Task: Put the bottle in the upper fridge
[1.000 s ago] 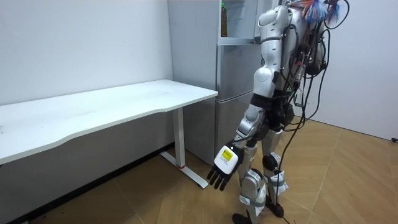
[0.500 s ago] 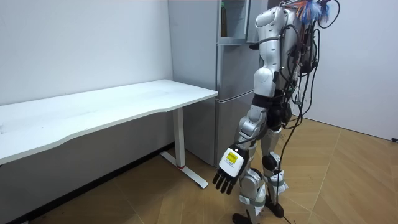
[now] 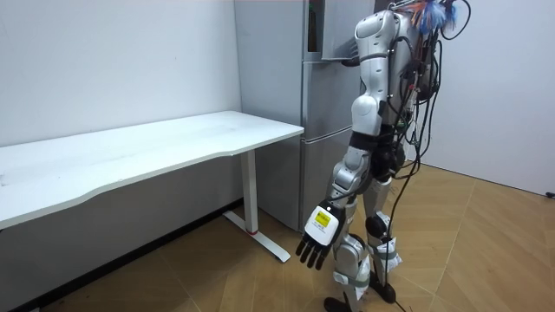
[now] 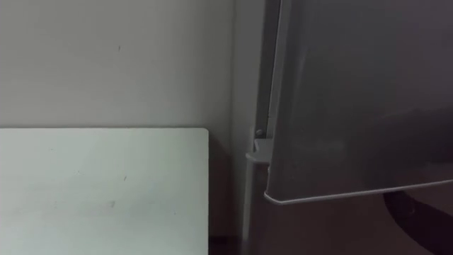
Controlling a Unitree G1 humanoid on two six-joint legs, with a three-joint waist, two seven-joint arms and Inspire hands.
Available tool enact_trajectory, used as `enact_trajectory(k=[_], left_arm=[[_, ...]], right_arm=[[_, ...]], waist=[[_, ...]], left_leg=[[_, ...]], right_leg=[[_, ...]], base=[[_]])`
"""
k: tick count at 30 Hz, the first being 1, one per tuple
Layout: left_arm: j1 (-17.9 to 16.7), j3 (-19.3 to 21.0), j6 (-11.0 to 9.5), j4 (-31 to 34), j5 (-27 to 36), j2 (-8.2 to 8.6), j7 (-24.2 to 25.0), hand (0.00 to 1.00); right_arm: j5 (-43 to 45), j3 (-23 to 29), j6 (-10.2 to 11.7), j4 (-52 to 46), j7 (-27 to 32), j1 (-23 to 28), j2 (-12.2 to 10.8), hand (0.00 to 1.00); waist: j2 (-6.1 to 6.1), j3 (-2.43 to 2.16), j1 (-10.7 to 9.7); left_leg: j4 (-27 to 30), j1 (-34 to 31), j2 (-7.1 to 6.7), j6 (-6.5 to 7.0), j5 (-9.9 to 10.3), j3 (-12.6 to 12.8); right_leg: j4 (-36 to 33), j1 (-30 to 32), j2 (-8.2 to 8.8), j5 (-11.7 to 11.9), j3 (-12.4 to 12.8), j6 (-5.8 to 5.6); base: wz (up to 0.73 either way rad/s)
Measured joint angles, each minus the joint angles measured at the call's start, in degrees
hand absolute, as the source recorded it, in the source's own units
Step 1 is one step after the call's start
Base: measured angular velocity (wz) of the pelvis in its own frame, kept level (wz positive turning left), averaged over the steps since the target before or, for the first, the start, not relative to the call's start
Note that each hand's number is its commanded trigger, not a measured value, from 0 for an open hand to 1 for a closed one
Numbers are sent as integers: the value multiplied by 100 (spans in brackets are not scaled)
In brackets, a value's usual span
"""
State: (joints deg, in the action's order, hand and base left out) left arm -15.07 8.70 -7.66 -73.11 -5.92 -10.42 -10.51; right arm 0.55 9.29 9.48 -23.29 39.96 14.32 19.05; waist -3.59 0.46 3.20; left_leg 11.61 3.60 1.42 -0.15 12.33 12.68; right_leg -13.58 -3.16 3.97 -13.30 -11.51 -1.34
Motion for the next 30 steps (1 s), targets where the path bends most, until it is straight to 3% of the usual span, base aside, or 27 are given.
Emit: enact_trajectory(k=[14, 21, 30], left_arm=[[17, -7, 13, 8, -90, -8, 0, 0], [121, -245, -3, 8, -162, -155, -4, 0], [116, -329, 2, -2, -272, -173, -7, 0]], right_arm=[[-7, -5, -81, 0, -156, -59, 0, 0], [-40, -76, -167, 5, -199, -189, 0, 0], [-118, -118, -184, 8, -326, -222, -6, 0]], waist=[[-1, -1, 18], [12, -6, 20], [39, -3, 41]], left_leg=[[-7, -6, 1, 0, 0, -8], [8, -27, 5, -1, 0, -13], [4, 12, 20, -2, -1, -11]], right_leg=[[-9, 26, -3, 1, 10, 2], [-8, 22, -5, 14, 3, 12], [-38, -18, -11, 32, 4, 29]], base=[[0], [0], [0]])
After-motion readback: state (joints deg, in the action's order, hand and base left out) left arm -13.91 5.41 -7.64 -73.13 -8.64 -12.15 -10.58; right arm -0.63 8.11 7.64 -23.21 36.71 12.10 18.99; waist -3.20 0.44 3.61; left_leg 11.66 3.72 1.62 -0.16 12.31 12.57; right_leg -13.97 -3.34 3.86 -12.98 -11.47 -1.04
